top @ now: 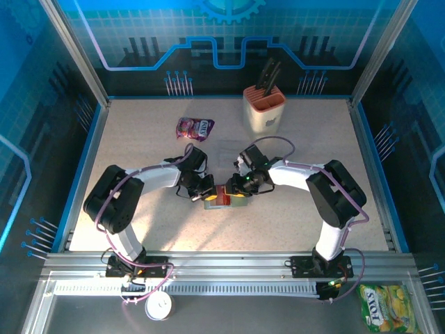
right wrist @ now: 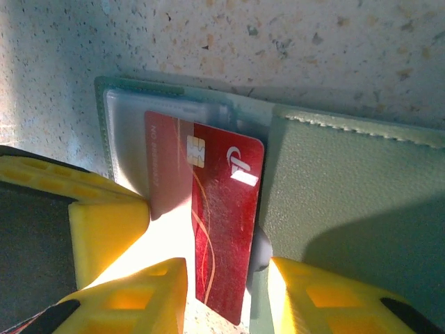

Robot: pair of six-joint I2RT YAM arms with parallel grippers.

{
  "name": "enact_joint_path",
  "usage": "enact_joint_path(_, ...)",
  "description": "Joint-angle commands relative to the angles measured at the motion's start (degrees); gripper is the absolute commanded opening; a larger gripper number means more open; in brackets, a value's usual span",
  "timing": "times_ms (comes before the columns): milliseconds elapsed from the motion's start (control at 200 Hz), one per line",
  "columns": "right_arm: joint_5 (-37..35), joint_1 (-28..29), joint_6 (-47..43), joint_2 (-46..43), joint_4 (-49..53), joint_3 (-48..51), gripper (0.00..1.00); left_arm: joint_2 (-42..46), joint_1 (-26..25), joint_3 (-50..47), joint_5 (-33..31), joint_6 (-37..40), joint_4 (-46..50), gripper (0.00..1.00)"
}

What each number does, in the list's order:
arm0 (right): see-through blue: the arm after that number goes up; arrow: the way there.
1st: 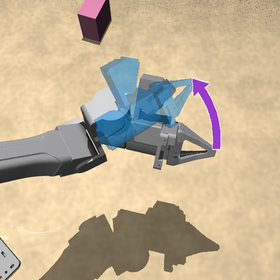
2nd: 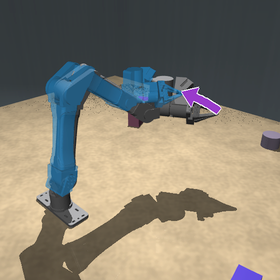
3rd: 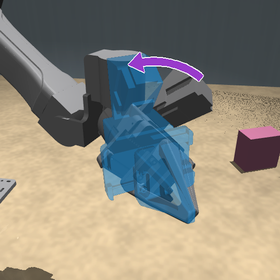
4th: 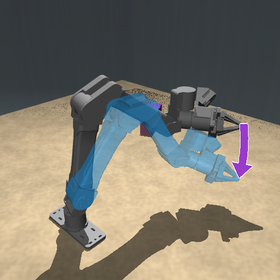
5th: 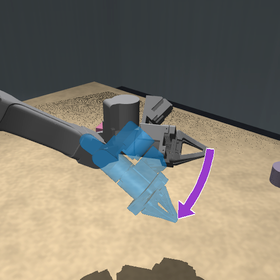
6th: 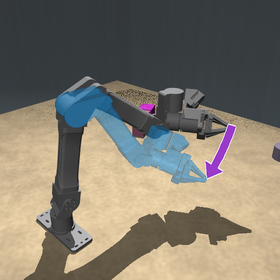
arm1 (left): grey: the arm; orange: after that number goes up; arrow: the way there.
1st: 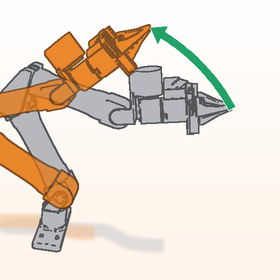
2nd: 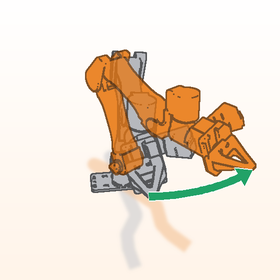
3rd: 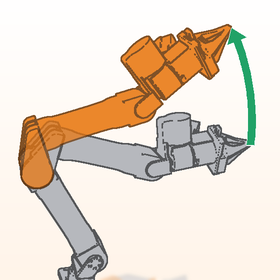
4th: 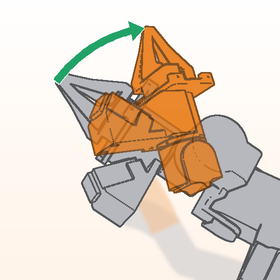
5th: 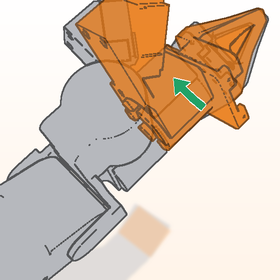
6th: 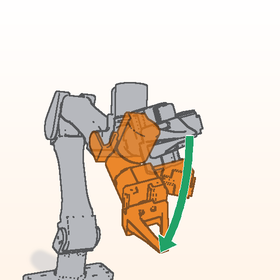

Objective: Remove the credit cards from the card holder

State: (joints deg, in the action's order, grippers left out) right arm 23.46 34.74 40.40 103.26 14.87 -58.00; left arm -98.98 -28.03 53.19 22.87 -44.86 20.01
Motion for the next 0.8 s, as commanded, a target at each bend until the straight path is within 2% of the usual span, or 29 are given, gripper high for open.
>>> enact_joint_path(0, 2.2, -0.9, 0.4, 1.1, -1.2, 0.4, 0.36, -1.3, -0.6, 0.7, 0.2, 0.6, 1.1, 0.00)
enact_joint_path(335, 4.5, -1.3, 0.3, 3.7, -2.2, -0.3, 0.35, -2.9, -0.6, -0.1, -0.8, 1.5, 2.4, 0.00)
enact_joint_path(795, 5.4, -1.4, 0.2, 2.9, -2.6, -0.4, 0.23, -3.4, -0.5, -0.1, -1.0, 1.5, 2.7, 0.00)
